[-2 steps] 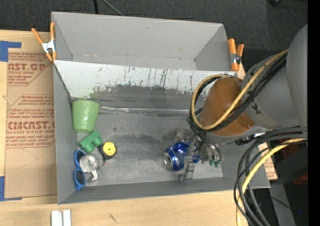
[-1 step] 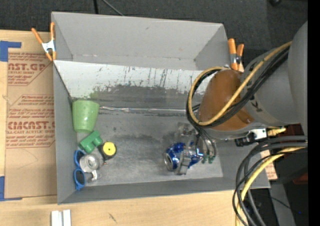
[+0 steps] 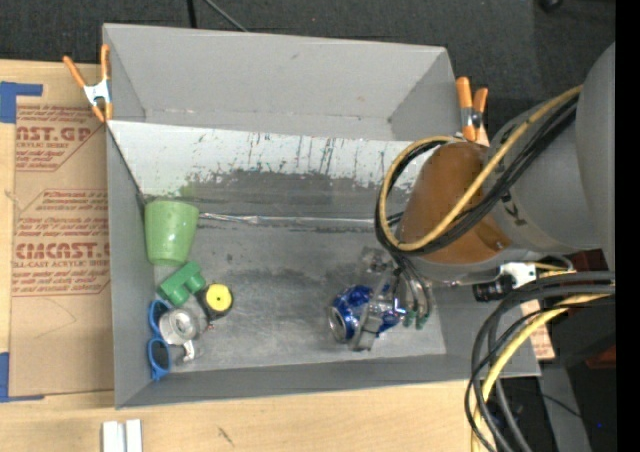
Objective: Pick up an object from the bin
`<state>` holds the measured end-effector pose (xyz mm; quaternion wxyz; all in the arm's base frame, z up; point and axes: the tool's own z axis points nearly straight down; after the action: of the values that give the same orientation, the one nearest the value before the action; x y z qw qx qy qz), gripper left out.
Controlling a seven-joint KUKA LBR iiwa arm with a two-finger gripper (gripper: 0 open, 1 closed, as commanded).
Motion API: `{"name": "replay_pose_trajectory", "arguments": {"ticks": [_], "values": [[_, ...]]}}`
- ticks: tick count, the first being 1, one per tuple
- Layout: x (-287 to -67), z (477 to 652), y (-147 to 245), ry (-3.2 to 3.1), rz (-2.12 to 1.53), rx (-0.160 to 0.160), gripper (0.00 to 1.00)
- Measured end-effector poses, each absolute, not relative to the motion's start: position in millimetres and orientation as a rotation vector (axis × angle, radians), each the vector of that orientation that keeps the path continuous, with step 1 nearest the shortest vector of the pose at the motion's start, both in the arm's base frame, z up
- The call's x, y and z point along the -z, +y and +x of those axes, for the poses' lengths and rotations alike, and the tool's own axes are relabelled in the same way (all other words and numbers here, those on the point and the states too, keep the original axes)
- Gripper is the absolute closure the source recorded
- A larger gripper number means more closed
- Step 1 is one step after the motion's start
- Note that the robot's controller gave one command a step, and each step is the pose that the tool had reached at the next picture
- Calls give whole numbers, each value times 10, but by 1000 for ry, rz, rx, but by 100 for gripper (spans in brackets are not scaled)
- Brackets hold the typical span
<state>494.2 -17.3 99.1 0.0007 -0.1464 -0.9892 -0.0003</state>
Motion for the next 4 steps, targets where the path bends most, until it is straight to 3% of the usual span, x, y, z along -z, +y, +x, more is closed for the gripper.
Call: {"name": "replay_pose_trajectory", "arguments": {"ticks": [1,2,3,4], "values": [[-682,4890,-149,-3078,-612,1,0],[-676,4886,-147,-3077,-611,0,0],[-676,4886,-147,-3076,-611,0,100],[-968,4888,-141,-3083,-612,2,100]]}}
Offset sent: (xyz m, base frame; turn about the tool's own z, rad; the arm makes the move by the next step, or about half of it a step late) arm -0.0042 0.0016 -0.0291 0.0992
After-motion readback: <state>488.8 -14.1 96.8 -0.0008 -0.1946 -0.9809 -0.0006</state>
